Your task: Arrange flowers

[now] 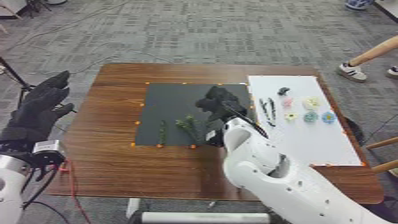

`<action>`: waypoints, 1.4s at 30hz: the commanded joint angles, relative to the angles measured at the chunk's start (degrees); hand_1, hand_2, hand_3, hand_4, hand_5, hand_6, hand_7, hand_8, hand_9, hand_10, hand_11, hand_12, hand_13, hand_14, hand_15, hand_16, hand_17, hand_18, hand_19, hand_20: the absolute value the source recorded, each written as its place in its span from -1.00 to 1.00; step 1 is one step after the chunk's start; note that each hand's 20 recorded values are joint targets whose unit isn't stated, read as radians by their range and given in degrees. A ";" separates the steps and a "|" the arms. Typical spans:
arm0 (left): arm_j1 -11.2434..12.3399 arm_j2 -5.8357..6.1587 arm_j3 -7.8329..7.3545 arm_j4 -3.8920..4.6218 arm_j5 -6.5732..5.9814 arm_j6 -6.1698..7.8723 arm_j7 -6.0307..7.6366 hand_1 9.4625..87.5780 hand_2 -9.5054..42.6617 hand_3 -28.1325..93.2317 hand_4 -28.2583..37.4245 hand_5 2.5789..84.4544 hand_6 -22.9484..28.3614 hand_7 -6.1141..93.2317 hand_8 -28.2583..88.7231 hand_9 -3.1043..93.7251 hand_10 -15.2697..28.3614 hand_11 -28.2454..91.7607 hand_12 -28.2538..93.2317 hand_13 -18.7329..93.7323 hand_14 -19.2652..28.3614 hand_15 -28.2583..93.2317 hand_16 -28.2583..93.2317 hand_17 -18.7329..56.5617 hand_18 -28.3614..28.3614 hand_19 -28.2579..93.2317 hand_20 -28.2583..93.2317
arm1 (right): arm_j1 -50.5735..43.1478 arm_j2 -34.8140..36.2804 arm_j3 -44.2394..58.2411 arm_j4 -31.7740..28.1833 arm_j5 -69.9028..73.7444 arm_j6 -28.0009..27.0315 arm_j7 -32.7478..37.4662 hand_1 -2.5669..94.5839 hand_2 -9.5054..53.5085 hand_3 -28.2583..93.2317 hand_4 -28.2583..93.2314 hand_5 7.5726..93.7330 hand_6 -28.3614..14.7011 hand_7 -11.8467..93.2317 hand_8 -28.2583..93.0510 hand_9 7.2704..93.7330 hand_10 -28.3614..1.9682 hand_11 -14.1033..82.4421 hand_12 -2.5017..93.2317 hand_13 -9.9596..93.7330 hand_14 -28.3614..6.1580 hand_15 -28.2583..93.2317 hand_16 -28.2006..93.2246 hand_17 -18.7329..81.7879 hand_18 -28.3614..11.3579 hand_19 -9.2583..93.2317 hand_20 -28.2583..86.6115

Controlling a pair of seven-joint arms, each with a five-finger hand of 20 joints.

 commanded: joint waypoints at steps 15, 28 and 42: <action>2.21 -1.12 -1.50 -1.07 -0.27 0.55 0.13 -0.60 -0.98 0.56 -1.00 -0.65 -0.07 -0.49 -0.69 -0.74 0.00 -0.39 -0.19 -0.67 0.13 -0.16 -0.52 -0.98 0.60 0.00 -0.38 | -1.74 13.72 -4.85 0.62 -3.18 -6.75 -15.80 -0.29 -0.39 1.00 -0.62 0.57 0.33 -0.20 -0.46 0.17 0.02 0.33 0.59 0.16 -0.23 0.72 0.33 -0.30 -0.68 0.53 0.35; 1.24 -0.73 -0.82 -0.65 -0.37 0.61 0.05 -0.60 -0.98 0.56 -1.00 -0.65 -0.07 -0.50 -0.69 -0.74 0.00 -0.39 -0.19 -0.67 0.13 -0.16 -0.53 -0.98 0.60 0.00 -0.38 | 0.91 10.40 -8.46 1.38 -3.30 -7.85 -16.93 -0.29 -0.45 1.00 -0.67 0.59 0.33 -0.22 -0.47 0.19 0.03 0.32 0.61 0.17 -0.24 0.74 0.31 -0.30 -0.69 0.53 0.36; 1.64 -0.82 -0.92 -0.85 -0.55 0.53 0.23 -0.60 -0.98 0.56 -1.00 -0.65 -0.06 -0.50 -0.69 -0.74 0.00 -0.39 -0.19 -0.67 0.13 -0.16 -0.52 -0.98 0.60 0.00 -0.38 | 1.77 7.38 -9.22 4.51 -3.18 -6.50 -15.40 -0.30 -0.46 1.00 -0.69 0.58 0.32 -0.23 -0.47 0.20 0.03 0.32 0.61 0.19 -0.25 0.76 0.29 -0.29 -0.69 0.54 0.36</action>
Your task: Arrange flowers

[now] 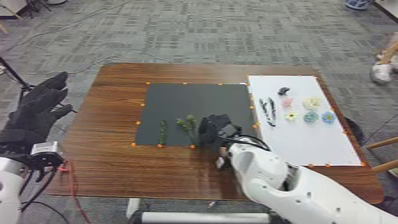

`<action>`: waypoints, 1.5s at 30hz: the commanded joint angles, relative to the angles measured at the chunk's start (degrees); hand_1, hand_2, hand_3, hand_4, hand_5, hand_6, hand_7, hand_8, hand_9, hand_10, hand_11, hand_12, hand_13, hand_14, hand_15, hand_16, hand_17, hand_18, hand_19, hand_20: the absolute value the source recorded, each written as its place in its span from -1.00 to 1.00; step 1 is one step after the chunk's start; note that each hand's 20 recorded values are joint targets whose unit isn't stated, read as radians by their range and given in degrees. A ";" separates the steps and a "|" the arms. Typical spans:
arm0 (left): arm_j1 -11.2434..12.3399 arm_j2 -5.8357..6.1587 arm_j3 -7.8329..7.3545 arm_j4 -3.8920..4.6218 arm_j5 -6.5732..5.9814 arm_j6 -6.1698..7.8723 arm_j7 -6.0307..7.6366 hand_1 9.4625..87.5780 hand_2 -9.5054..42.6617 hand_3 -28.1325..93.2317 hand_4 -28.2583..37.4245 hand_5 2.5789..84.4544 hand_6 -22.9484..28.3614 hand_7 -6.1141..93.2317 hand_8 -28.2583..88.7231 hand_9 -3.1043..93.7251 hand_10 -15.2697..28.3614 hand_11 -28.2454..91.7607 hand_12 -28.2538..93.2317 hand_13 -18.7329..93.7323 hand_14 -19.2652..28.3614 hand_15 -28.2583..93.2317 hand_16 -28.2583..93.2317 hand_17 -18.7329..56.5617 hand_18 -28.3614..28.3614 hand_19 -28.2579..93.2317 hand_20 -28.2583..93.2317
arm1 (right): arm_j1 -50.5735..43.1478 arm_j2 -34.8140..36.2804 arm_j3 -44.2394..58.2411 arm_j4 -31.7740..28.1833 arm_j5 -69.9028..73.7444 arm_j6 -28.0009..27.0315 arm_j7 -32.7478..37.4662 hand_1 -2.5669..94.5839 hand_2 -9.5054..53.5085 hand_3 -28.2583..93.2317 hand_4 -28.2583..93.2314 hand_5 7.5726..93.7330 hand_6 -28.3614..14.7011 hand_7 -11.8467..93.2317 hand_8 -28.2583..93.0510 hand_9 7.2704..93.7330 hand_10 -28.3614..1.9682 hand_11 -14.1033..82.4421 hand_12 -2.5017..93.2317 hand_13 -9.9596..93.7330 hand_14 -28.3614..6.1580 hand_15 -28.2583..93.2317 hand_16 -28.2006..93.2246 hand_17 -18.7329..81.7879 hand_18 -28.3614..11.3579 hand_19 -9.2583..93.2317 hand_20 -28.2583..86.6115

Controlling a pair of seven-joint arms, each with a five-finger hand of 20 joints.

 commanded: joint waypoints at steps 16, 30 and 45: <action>0.32 -0.47 -0.25 -0.16 -0.24 0.15 -0.13 -0.60 -0.98 0.56 -1.00 -0.65 -0.06 -0.50 -0.68 -0.75 0.00 -0.39 -0.19 -0.67 0.13 -0.16 -0.52 -0.98 0.60 0.00 -0.38 | -4.29 3.13 5.97 -2.83 1.69 5.73 0.95 -0.43 -0.47 0.99 -0.81 0.35 0.27 -0.10 -0.42 0.14 -0.02 0.37 0.57 0.16 -0.26 0.81 0.17 -0.29 -0.70 0.55 0.36; 1.23 -0.53 -0.92 -0.34 -0.30 -0.07 0.32 -0.59 -0.97 0.56 -1.00 -0.65 -0.06 -0.50 -0.69 -0.74 0.00 -0.39 -0.19 -0.67 0.13 -0.16 -0.53 -0.98 0.60 0.00 -0.38 | -11.09 13.05 18.95 -2.36 -4.80 15.00 20.47 -0.48 -0.99 0.64 -1.00 0.05 0.10 0.17 -0.80 0.03 -0.18 0.59 0.20 0.17 -0.26 0.79 0.11 -0.22 -0.69 0.65 0.34; 0.79 -0.04 -0.88 0.01 -0.45 -0.30 0.33 -0.60 -0.98 0.56 -1.00 -0.65 -0.06 -0.49 -0.69 -0.74 0.00 -0.39 -0.19 -0.67 0.13 -0.16 -0.53 -0.98 0.60 0.00 -0.38 | -11.62 14.64 17.58 1.37 -5.15 10.76 22.72 0.04 -1.00 -0.61 -0.67 0.10 0.11 0.24 -0.81 0.11 -0.13 0.57 0.22 0.25 -0.22 0.78 0.13 -0.17 -0.70 0.67 0.35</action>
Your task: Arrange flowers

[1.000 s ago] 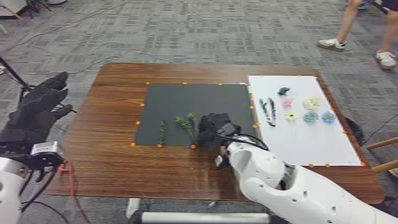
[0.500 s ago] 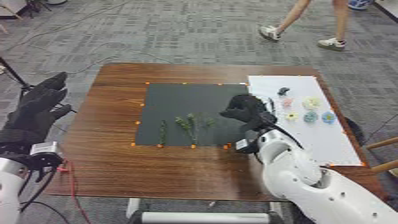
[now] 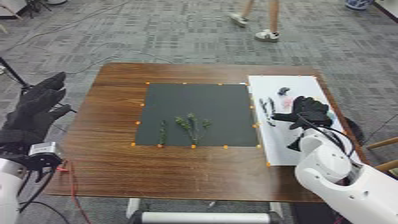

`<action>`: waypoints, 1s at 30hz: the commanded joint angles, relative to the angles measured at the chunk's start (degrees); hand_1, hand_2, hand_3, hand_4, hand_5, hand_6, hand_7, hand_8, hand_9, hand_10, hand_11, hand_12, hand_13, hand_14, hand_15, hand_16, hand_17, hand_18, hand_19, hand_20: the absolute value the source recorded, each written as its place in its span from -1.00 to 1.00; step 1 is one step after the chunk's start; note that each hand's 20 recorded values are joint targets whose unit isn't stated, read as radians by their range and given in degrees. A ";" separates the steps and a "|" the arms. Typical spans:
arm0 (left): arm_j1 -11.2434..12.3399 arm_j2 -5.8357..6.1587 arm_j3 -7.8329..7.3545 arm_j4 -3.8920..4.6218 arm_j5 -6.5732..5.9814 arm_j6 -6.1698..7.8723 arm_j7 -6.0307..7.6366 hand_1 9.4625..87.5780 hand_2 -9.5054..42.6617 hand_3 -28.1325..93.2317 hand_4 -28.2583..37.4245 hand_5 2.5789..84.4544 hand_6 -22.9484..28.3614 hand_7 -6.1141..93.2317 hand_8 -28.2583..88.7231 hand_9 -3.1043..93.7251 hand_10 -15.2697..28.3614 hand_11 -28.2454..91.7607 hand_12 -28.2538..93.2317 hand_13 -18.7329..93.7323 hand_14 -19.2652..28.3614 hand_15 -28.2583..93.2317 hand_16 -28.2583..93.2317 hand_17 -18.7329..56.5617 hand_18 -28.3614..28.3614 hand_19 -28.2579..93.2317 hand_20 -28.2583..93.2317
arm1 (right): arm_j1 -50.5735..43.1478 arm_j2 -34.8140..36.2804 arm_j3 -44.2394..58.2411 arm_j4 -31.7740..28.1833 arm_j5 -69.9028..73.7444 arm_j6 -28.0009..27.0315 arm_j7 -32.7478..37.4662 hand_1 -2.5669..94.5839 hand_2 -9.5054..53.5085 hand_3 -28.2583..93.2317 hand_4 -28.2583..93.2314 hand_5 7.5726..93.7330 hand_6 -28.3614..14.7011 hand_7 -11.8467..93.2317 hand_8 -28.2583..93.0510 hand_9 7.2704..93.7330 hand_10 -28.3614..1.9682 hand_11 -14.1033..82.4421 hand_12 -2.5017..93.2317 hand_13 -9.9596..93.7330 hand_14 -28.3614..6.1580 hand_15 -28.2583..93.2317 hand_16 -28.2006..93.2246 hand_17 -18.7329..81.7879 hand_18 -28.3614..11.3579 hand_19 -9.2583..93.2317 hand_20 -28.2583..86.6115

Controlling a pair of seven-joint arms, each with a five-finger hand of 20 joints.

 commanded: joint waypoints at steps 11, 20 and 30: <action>0.46 -0.19 -0.39 -0.14 -0.34 0.00 0.05 -0.60 -0.97 0.56 -1.00 -0.65 -0.06 -0.49 -0.69 -0.75 0.00 -0.39 -0.20 -0.67 0.13 -0.16 -0.53 -0.99 0.60 0.00 -0.38 | 2.22 -1.92 -3.04 0.67 -0.87 1.19 -0.84 -0.01 -1.00 -0.45 -0.73 0.11 0.11 0.24 -0.81 0.12 -0.13 0.57 0.24 0.25 -0.23 0.78 0.14 -0.17 -0.71 0.68 0.36; 0.45 -0.15 -0.30 -0.27 -0.35 0.19 0.25 -0.60 -0.97 0.57 -1.00 -0.65 -0.06 -0.50 -0.69 -0.75 0.00 -0.39 -0.20 -0.67 0.13 -0.16 -0.53 -0.98 0.60 0.00 -0.38 | 7.22 -4.79 -8.28 6.31 0.01 -1.10 -2.05 -0.02 -1.00 -0.30 -0.83 0.12 0.11 0.25 -0.81 0.13 -0.13 0.58 0.23 0.25 -0.23 0.78 0.14 -0.17 -0.70 0.69 0.36; -0.28 0.08 0.07 0.03 -0.51 0.23 -0.12 -0.60 -0.96 0.56 -1.00 -0.65 -0.06 -0.50 -0.69 -0.74 0.00 -0.39 -0.20 -0.67 0.13 -0.16 -0.52 -0.99 0.60 0.00 -0.38 | 12.78 -6.90 -16.12 9.68 -1.82 -3.71 -0.33 -0.42 -1.00 0.74 -1.00 0.22 0.17 0.27 -0.80 0.22 -0.06 0.59 0.22 0.28 -0.15 0.78 0.14 -0.14 -0.70 0.71 0.35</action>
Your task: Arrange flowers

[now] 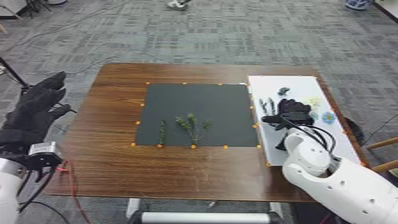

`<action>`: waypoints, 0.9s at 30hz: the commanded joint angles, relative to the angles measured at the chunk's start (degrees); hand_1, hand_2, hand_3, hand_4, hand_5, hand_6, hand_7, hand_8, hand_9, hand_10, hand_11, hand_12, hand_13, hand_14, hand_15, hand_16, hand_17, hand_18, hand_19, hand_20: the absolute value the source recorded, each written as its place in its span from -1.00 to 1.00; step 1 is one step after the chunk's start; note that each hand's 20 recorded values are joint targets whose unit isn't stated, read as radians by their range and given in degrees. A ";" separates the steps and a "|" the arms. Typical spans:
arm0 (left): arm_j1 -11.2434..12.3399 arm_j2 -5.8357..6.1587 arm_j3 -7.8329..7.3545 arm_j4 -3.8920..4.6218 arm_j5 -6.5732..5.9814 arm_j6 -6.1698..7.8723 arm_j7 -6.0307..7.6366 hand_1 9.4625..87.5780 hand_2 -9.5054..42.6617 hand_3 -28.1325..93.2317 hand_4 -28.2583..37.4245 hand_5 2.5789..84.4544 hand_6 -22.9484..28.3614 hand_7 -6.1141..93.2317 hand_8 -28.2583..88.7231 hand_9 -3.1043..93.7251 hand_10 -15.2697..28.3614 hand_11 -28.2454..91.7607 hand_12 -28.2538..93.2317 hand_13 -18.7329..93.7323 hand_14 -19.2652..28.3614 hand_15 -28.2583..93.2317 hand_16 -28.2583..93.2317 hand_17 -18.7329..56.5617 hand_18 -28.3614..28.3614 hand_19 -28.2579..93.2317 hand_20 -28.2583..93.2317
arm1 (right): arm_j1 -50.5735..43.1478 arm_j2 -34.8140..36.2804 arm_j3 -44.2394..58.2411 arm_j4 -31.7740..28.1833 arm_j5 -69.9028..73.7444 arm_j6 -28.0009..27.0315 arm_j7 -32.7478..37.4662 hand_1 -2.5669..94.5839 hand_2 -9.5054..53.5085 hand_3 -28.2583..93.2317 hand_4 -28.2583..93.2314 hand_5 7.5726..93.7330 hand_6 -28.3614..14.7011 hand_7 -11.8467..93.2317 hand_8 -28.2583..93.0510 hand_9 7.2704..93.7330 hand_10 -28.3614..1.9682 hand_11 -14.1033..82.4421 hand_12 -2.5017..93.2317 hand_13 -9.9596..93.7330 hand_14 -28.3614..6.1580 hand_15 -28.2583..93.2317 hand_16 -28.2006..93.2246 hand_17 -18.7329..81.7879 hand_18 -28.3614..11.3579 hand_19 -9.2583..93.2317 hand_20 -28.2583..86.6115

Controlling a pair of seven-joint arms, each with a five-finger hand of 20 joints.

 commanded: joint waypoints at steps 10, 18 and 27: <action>0.60 -0.31 -0.59 -0.39 -0.41 0.35 -0.09 -0.61 -0.96 0.56 -1.00 -0.65 -0.06 -0.50 -0.69 -0.74 0.00 -0.39 -0.20 -0.67 0.13 -0.16 -0.53 -0.99 0.60 0.00 -0.38 | 3.10 -2.94 -8.49 1.46 -2.23 -8.84 -1.36 -0.10 -1.00 0.72 -1.00 0.45 0.39 0.27 -0.25 0.50 0.19 0.61 0.24 0.47 0.00 0.80 0.19 -0.05 -0.67 0.76 0.34; 0.21 -0.24 -0.19 -0.26 -0.44 0.46 -0.22 -0.61 -0.95 0.57 -1.00 -0.64 -0.06 -0.50 -0.69 -0.74 0.00 -0.39 -0.20 -0.67 0.13 -0.16 -0.53 -0.99 0.60 0.00 -0.38 | 1.97 -2.23 -8.74 -0.19 0.06 -5.62 -7.30 -0.07 -1.00 0.84 -1.00 0.52 0.37 0.27 -0.22 0.57 0.22 0.63 0.30 0.51 0.00 0.82 0.22 -0.05 -0.67 0.76 0.35; 0.31 -0.36 -0.41 -0.36 -0.49 0.54 -0.30 -0.61 -0.95 0.57 -1.00 -0.64 -0.06 -0.50 -0.68 -0.74 0.00 -0.39 -0.20 -0.67 0.13 -0.16 -0.53 -0.99 0.60 0.00 -0.38 | -2.67 -2.25 -3.90 -5.54 4.34 -0.41 -11.99 -0.10 -1.00 0.88 -0.92 0.50 0.31 0.31 -0.14 0.59 0.20 0.62 0.42 0.51 -0.03 0.84 0.25 -0.04 -0.67 0.78 0.37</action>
